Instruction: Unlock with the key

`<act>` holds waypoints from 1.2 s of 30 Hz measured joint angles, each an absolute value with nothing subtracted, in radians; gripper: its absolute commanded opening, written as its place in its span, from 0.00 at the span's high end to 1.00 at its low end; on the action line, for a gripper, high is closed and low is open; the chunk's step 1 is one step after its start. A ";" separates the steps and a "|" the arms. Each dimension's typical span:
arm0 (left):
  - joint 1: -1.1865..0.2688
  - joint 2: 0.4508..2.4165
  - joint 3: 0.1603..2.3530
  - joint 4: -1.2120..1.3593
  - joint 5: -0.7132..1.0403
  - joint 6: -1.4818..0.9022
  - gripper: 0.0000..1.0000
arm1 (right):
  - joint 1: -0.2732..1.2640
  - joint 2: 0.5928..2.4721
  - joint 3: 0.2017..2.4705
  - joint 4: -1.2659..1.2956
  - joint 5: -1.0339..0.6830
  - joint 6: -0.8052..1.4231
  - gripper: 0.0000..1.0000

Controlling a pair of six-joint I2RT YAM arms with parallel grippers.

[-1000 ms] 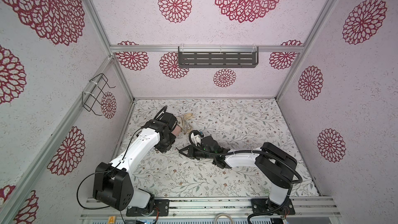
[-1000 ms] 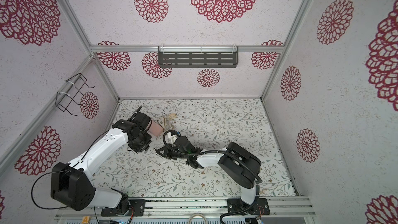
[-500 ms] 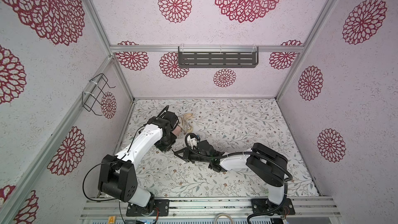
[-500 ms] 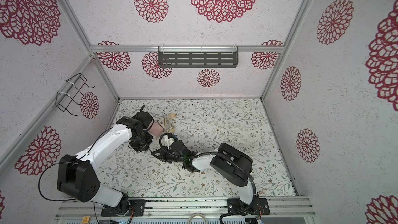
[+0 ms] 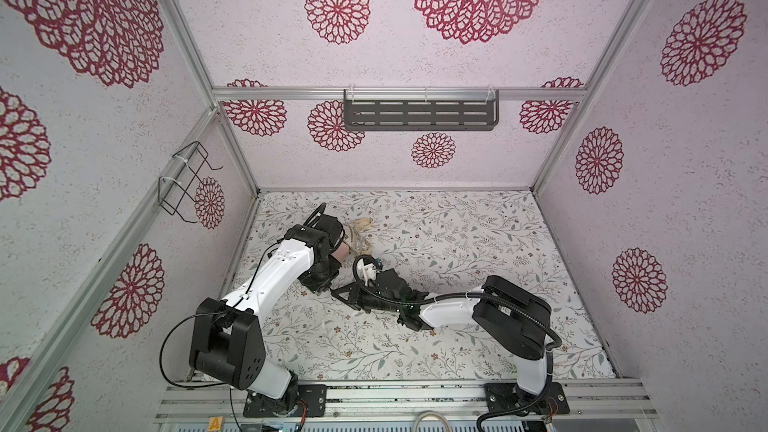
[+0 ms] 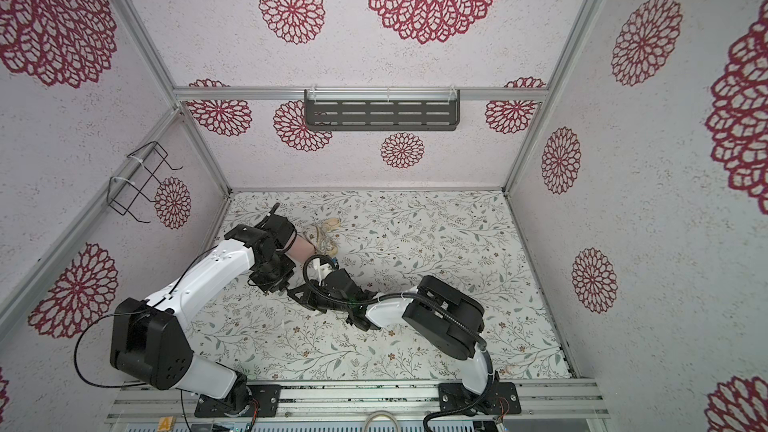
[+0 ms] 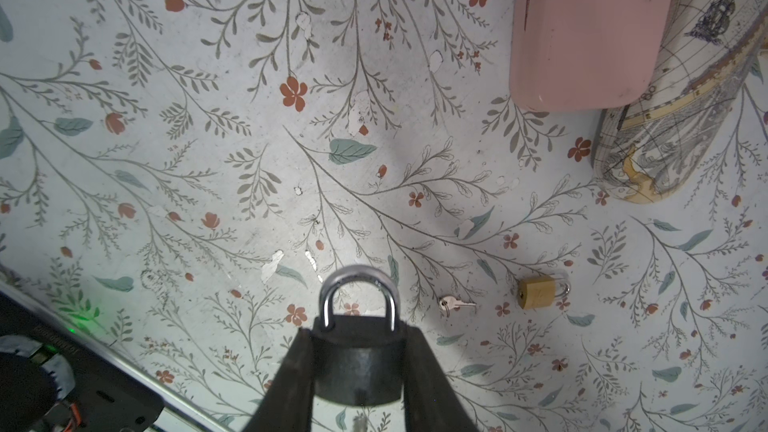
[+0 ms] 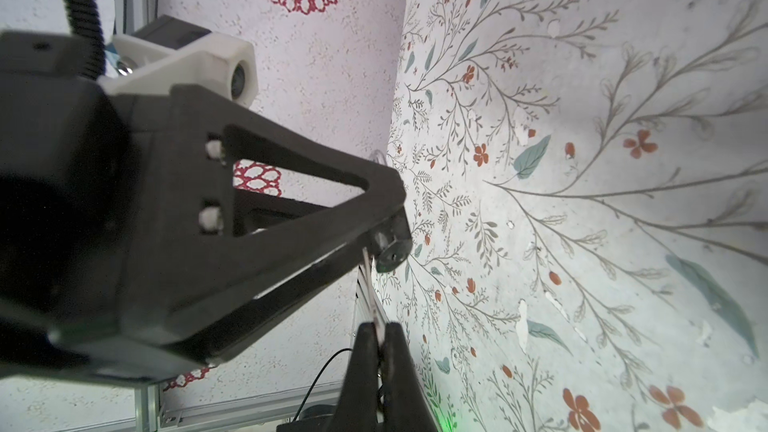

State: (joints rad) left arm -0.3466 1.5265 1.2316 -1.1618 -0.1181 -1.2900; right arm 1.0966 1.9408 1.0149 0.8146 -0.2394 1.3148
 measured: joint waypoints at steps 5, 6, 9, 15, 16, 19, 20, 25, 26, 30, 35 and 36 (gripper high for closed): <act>-0.347 1.526 1.232 -1.155 -0.120 -1.290 1.00 | 1.103 1.941 0.994 0.806 -0.233 1.319 1.00; -0.347 1.526 1.232 -1.155 -0.120 -1.290 1.00 | 1.103 1.941 0.989 0.805 -0.231 1.320 1.00; -0.347 1.526 1.232 -1.153 -0.120 -1.290 1.00 | 1.103 1.941 0.987 0.795 -0.223 1.321 1.00; -0.347 1.524 1.232 -1.150 -0.120 -1.291 1.00 | 1.103 1.941 0.990 0.795 -0.212 1.320 1.00; -0.347 1.524 1.232 -1.149 -0.121 -1.291 1.00 | 1.103 1.941 0.991 0.796 -0.212 1.320 1.00; -0.347 1.524 1.232 -1.148 -0.121 -1.293 1.00 | 1.103 1.941 0.992 0.796 -0.211 1.320 1.00; -0.347 1.524 1.232 -1.147 -0.121 -1.294 1.00 | 1.103 1.941 0.992 0.796 -0.211 1.320 1.00; -0.347 1.524 1.232 -1.146 -0.120 -1.294 1.00 | 1.102 1.941 0.993 0.796 -0.210 1.320 1.00; -0.347 1.524 1.232 -1.147 -0.120 -1.294 1.00 | 1.101 1.941 0.993 0.796 -0.209 1.320 1.00; -0.347 1.524 1.232 -1.147 -0.120 -1.295 1.00 | 1.098 1.941 0.993 0.798 -0.205 1.321 1.00; -0.347 1.518 1.231 -1.146 -0.120 -1.298 1.00 | 1.095 1.940 0.993 0.803 -0.204 1.320 1.00; -0.347 1.517 1.231 -1.146 -0.120 -1.299 1.00 | 1.095 1.940 0.993 0.803 -0.204 1.320 1.00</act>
